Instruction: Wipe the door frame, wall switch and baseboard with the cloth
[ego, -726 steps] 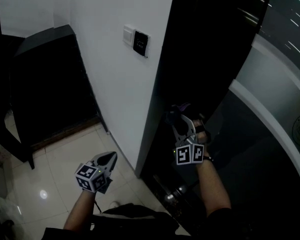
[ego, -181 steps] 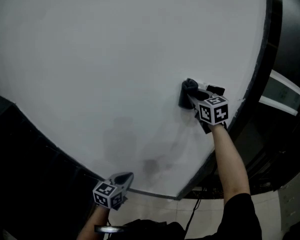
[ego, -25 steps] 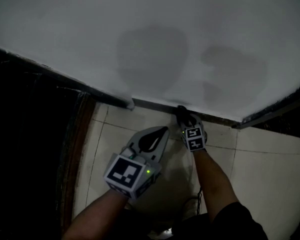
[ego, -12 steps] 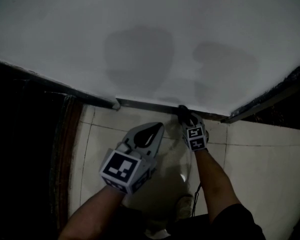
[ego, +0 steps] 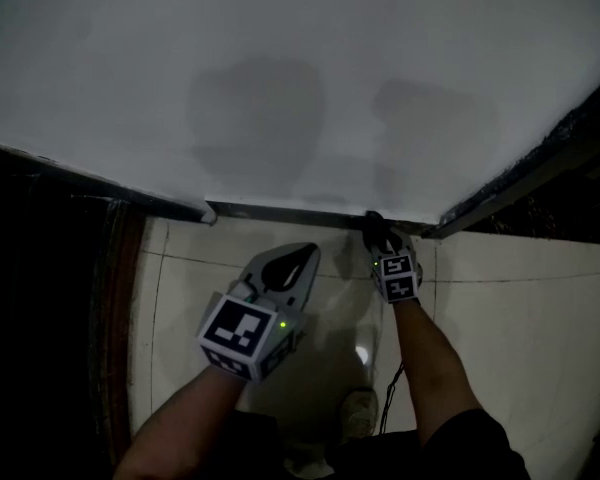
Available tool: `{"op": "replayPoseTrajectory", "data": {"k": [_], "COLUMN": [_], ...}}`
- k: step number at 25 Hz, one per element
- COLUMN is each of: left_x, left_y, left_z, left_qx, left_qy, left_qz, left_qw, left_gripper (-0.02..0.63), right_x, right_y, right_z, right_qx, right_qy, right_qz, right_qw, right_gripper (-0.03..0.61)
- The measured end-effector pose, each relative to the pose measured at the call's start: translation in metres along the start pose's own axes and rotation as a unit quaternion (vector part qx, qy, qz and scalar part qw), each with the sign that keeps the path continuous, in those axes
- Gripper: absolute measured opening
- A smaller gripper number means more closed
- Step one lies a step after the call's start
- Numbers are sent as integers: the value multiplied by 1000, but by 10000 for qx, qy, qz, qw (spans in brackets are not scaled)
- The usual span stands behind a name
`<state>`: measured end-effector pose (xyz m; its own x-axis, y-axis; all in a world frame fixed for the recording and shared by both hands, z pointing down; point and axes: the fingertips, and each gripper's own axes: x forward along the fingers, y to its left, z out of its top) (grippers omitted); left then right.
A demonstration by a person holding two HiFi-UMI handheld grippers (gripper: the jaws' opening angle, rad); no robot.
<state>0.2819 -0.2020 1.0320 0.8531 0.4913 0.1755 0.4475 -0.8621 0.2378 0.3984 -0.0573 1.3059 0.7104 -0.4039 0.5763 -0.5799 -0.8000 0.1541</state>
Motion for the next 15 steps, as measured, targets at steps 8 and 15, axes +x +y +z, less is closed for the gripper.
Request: {"op": "replayPoseTrajectory", "data": {"k": [8, 15], "left_x": [14, 20], "left_y": [-13, -13], "left_z": [-7, -18], "left_qx": [55, 164], "left_qy": [93, 304], "left_qz": [-87, -29], "left_qw": [9999, 9994], "left_gripper": [2, 2], "right_x": [-21, -39], "right_y": [-49, -93], "right_z": [-19, -41], "right_qx": [221, 709], "right_qy": [47, 157], "right_qz": [-494, -920], "right_qw": [9985, 9931], "right_gripper": [89, 89]}}
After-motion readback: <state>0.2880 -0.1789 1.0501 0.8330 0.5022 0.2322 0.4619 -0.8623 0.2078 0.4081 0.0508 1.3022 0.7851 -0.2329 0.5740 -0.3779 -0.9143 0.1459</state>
